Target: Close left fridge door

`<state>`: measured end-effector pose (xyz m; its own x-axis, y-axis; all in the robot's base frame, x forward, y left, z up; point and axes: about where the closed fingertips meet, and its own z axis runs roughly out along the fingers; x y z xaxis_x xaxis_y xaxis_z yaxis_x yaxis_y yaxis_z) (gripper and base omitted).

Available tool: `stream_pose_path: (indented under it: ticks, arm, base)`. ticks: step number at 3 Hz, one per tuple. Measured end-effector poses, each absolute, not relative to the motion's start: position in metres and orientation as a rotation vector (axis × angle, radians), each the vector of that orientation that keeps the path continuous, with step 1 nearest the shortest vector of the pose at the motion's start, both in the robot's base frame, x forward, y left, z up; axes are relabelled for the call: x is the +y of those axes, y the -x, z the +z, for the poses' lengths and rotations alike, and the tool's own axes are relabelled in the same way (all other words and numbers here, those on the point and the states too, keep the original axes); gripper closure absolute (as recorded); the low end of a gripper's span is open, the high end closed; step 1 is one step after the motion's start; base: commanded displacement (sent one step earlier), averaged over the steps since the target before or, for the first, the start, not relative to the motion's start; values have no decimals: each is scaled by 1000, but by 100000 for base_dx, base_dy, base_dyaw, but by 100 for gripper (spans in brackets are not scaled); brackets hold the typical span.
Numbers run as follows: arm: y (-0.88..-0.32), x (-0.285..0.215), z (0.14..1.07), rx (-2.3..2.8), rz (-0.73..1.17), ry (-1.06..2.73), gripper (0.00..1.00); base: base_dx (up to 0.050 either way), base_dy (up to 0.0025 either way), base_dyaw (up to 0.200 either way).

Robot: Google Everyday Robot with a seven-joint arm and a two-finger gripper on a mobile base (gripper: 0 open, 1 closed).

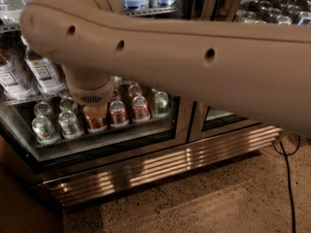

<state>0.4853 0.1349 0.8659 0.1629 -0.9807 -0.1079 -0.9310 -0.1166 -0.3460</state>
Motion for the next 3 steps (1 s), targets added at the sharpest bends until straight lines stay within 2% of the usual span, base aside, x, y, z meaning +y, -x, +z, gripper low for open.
stream_pose_path:
  ticks: [1,2,3]
  arm:
    - [-433,127,815,1831,-184,2188,100]
    - [-433,127,815,1830,-182,2188,100]
    - [-436,122,810,1800,-96,2149,100]
  base:
    - [0,0,0]
    - [0,0,0]
    - [0,0,0]
